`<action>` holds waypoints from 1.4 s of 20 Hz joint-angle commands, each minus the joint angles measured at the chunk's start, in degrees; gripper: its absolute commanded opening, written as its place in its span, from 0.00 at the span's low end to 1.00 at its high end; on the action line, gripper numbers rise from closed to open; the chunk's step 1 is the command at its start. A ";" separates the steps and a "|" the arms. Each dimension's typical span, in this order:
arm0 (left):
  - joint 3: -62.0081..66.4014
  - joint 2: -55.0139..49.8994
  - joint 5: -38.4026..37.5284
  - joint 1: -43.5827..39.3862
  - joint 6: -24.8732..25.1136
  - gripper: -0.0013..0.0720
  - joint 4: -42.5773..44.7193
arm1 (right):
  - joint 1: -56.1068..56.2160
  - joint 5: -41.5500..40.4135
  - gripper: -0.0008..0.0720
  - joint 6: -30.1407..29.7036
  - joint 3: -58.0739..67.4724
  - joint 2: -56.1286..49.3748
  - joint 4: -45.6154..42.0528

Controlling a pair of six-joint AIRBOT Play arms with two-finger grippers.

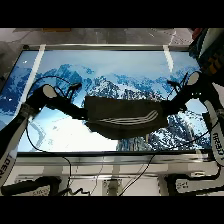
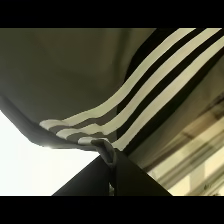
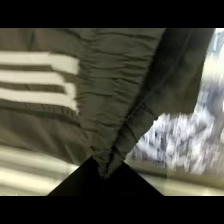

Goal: Fold the clothes and pants, and hang the long-sleeved shirts on hangers.

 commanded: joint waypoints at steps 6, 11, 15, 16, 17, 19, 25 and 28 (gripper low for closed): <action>-0.33 -4.42 -0.13 -1.11 -1.51 0.02 4.20 | -0.15 -1.55 0.27 1.36 -16.70 0.02 -2.95; -0.33 -4.42 -0.17 -1.14 -1.51 0.03 4.17 | -0.15 3.13 0.97 1.49 -14.82 0.02 -3.08; -0.33 -4.42 -0.42 -1.09 -1.51 0.94 4.26 | -0.15 5.90 0.95 1.46 -10.75 0.04 -6.14; -0.28 -4.39 -0.68 -1.11 -1.49 0.96 4.96 | -0.17 6.38 0.95 1.49 -9.29 0.11 -7.48; -0.26 -4.35 -0.85 -1.09 -1.33 0.96 6.43 | -0.17 7.65 0.95 1.49 -7.58 0.13 -9.18; 0.11 -4.07 -1.11 -1.05 -1.36 0.96 12.98 | -0.24 9.01 0.95 1.51 -4.22 0.31 -12.24; 4.59 -0.46 -1.46 -1.05 -5.40 0.49 37.92 | -4.07 1.51 0.04 1.38 3.13 1.27 -17.79; 5.09 2.64 -1.46 -1.07 -5.35 0.06 38.47 | -9.75 0.68 0.04 -1.86 3.85 1.31 -18.80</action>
